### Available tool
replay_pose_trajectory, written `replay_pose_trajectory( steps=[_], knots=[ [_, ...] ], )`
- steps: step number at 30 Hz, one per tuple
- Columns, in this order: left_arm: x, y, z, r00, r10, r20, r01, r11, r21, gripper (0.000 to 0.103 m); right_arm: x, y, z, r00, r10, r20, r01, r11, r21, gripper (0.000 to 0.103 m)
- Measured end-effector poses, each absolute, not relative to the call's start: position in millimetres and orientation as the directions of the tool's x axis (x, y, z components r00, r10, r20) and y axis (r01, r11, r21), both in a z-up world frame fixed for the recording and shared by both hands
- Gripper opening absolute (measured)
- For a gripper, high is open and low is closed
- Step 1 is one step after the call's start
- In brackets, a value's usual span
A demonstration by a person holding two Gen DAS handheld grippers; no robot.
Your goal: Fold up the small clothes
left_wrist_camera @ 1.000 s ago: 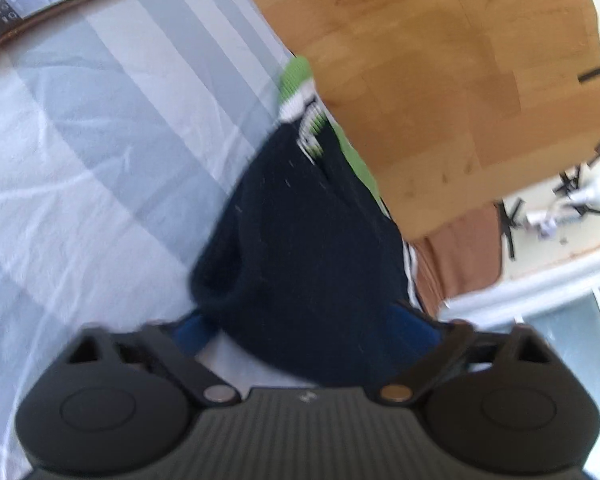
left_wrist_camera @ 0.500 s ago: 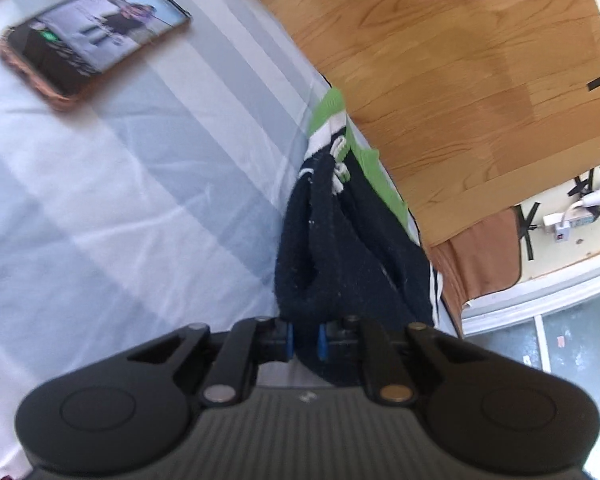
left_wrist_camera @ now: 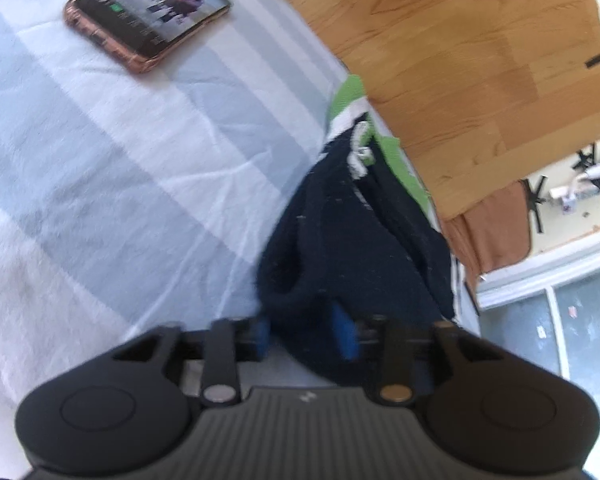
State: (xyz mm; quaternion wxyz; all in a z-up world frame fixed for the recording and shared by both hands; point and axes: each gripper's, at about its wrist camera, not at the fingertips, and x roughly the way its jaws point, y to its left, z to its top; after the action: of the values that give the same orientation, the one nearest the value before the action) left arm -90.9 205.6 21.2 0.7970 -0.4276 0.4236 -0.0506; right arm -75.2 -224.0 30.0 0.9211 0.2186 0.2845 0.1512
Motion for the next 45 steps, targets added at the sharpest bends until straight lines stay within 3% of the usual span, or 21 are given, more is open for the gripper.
replay_pose_trajectory(
  steps=[4,8,10,13,17,24,31,33,39,41,43,45],
  knots=[
    [-89,202,24,0.632,-0.440,-0.638,-0.263,0.653,-0.711,0.047,-89,-206,38,0.800,0.407,-0.442,-0.312,0.910,0.274,0.063],
    [-89,201,28,0.623,-0.436,-0.649,-0.240,0.683,-0.690,0.050,-99,-171,27,0.830,0.322,-0.456,-0.433,0.887,-0.162,0.062],
    [-94,199,39,0.633,-0.384,-0.672,-0.210,0.751,-0.626,0.050,-99,-161,19,0.829,0.303,-0.470,-0.467,0.837,-0.285,0.062],
    [-109,190,64,0.682,-0.244,-0.690,-0.136,0.884,-0.447,0.051,-94,-161,12,0.814,0.317,-0.487,-0.509,0.793,-0.336,0.061],
    [-128,149,88,0.759,-0.012,-0.651,-0.016,0.999,-0.037,0.065,-89,-161,5,0.811,0.296,-0.504,-0.520,0.759,-0.391,0.061],
    [-127,99,75,0.776,0.014,-0.630,0.197,0.944,0.264,0.067,-92,-148,6,0.821,0.291,-0.491,-0.519,0.739,-0.430,0.061],
    [-134,77,41,0.792,0.085,-0.605,0.374,0.715,0.591,0.071,-92,-141,6,0.829,0.284,-0.482,-0.527,0.685,-0.503,0.062],
    [-136,75,38,0.807,0.079,-0.585,0.396,0.662,0.636,0.076,-89,-138,7,0.829,0.285,-0.481,-0.531,0.672,-0.517,0.062],
    [-130,74,30,0.810,0.027,-0.586,0.474,0.559,0.681,0.077,-84,-131,10,0.817,0.297,-0.493,-0.558,0.622,-0.550,0.058],
    [-125,80,32,0.794,-0.010,-0.608,0.506,0.564,0.652,0.076,-80,-132,13,0.791,0.320,-0.521,-0.591,0.618,-0.518,0.029],
    [-117,89,38,0.756,-0.054,-0.652,0.543,0.608,0.579,0.063,-78,-132,16,0.775,0.343,-0.531,-0.609,0.629,-0.483,0.015],
    [-110,98,43,0.700,-0.115,-0.705,0.583,0.663,0.470,0.036,-78,-131,20,0.789,0.351,-0.504,-0.595,0.640,-0.486,0.012]
  ],
)
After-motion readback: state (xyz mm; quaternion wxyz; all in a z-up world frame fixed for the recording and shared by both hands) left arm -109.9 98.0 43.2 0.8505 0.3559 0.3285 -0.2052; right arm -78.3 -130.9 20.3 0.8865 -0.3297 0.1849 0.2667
